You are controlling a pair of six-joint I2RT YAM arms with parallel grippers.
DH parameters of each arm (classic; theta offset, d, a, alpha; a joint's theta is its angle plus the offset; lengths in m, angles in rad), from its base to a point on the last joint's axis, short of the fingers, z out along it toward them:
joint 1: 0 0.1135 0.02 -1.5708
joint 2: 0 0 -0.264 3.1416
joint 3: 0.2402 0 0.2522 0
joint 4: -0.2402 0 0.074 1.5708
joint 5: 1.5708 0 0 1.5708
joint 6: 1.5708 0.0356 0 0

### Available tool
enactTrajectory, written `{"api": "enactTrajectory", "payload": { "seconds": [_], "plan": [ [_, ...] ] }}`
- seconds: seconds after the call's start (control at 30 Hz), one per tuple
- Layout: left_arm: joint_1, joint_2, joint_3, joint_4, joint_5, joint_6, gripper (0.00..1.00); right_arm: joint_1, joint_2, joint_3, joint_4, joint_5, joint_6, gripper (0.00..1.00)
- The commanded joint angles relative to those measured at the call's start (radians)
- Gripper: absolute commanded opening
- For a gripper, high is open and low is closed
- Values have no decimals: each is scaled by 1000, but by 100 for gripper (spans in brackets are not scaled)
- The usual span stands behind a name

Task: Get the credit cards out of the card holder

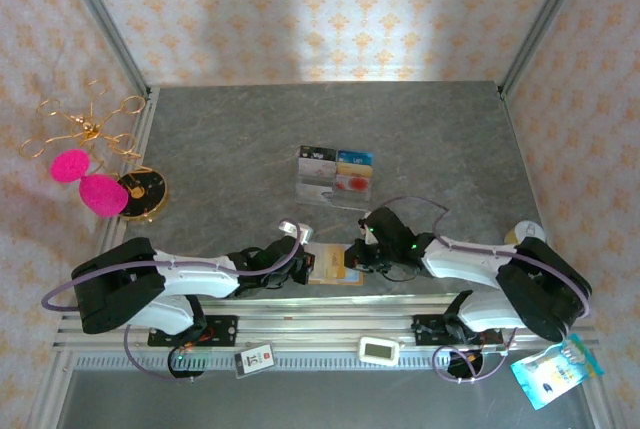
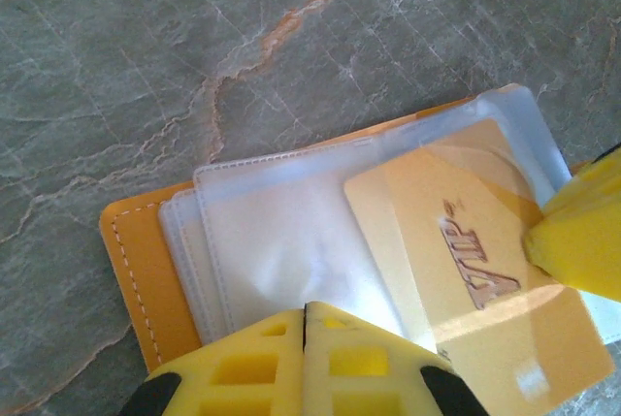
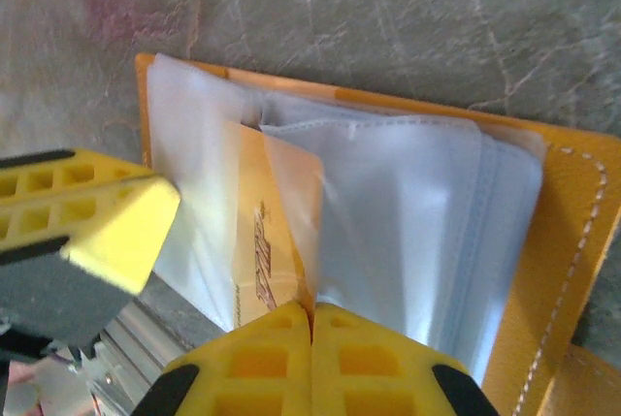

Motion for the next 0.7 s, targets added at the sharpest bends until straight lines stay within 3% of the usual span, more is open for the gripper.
{"api": "enactTrajectory", "payload": {
  "seconds": [0.0,0.13,0.3,0.47,0.67],
  "plan": [
    [6,17,-7,-119,-4,17,0,-8,0,20,-70,-65,-123,0],
    [6,24,6,-130,-6,23,0,-3,2,48,-80,-96,-188,0],
    [6,26,13,-120,12,20,0,-3,13,46,-38,-77,-163,0],
    [5,31,13,-113,21,18,0,12,55,41,24,-37,-113,15],
    [2,40,13,-107,31,16,0,34,106,59,55,-35,-100,23]
  ]
}}
